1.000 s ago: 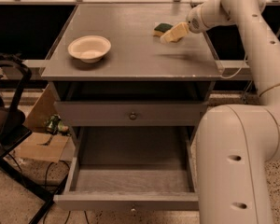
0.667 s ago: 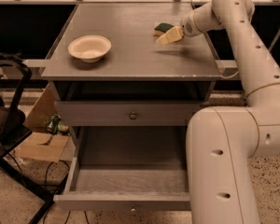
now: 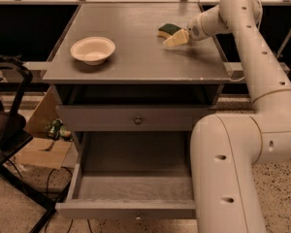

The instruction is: Place sponge into middle drawer

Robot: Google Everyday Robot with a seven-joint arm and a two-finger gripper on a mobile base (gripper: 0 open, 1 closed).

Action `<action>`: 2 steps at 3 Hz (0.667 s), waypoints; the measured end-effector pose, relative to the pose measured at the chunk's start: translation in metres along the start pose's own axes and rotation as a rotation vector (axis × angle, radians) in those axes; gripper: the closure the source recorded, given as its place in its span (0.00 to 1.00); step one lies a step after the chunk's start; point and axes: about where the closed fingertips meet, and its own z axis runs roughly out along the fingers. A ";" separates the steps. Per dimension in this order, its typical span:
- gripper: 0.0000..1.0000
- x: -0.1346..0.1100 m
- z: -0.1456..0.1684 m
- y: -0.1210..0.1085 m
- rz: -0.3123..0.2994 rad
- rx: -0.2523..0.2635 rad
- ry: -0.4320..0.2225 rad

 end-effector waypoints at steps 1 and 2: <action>0.43 0.000 0.000 0.000 0.000 0.000 0.000; 0.66 0.000 0.000 0.000 0.000 0.000 0.000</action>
Offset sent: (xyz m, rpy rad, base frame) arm 0.0000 0.0000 0.0000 0.0000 0.0000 0.0000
